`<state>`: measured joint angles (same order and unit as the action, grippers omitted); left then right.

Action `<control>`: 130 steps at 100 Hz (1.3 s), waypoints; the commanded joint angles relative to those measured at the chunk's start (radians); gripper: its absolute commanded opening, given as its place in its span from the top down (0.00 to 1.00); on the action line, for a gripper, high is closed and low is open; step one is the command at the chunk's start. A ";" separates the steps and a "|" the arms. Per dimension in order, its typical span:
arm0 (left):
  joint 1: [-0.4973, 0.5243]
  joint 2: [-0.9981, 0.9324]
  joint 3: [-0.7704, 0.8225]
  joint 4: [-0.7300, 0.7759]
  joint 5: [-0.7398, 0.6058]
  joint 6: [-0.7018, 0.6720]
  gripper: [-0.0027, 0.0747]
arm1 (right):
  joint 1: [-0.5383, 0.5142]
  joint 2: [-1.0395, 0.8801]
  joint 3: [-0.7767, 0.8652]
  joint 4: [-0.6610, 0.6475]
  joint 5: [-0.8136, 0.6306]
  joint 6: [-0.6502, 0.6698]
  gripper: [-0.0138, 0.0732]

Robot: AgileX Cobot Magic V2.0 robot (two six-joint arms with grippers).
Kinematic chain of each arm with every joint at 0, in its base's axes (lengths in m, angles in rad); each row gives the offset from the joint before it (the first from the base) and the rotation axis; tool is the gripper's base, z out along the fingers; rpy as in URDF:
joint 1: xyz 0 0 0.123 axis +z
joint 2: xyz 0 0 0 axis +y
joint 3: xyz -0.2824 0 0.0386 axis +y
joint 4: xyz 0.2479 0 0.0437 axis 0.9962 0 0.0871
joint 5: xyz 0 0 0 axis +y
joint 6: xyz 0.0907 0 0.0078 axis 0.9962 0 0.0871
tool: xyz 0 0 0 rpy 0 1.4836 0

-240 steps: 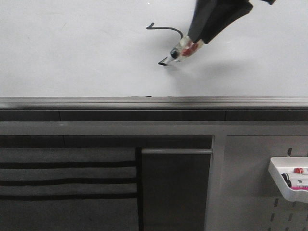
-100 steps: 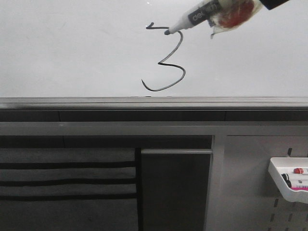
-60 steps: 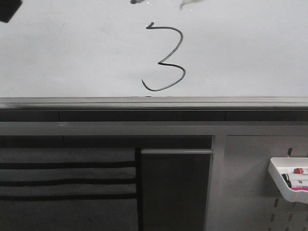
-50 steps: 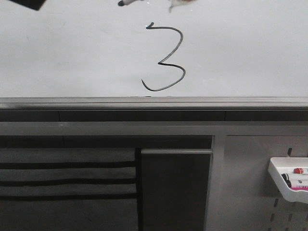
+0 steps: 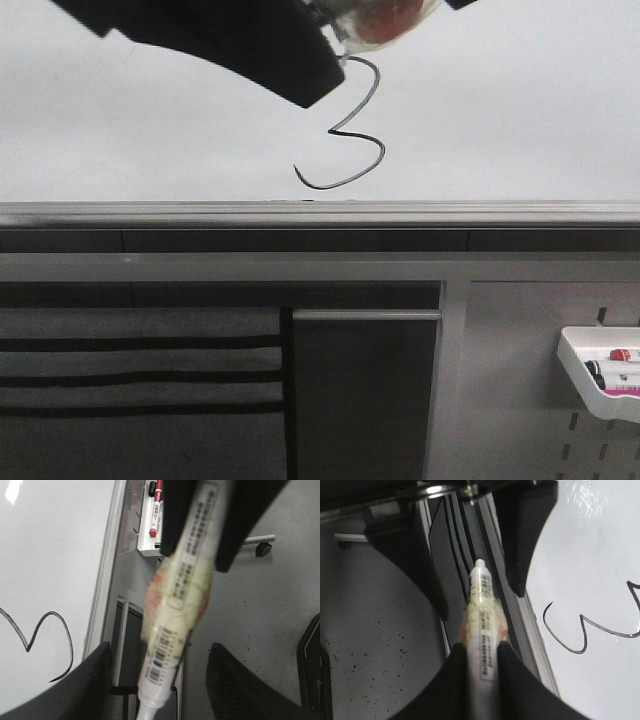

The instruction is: Write number 3 on whiteboard

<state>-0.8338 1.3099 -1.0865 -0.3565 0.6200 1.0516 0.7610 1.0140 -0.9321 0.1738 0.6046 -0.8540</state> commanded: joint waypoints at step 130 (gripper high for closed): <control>0.580 -0.013 0.151 -0.225 -0.335 -0.407 0.99 | -0.299 -0.161 -0.028 0.014 0.130 0.225 0.44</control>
<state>-0.3261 1.3191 -0.9704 -0.4607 0.4633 0.6729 0.4771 0.8650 -0.9321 0.1777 0.7321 -0.6396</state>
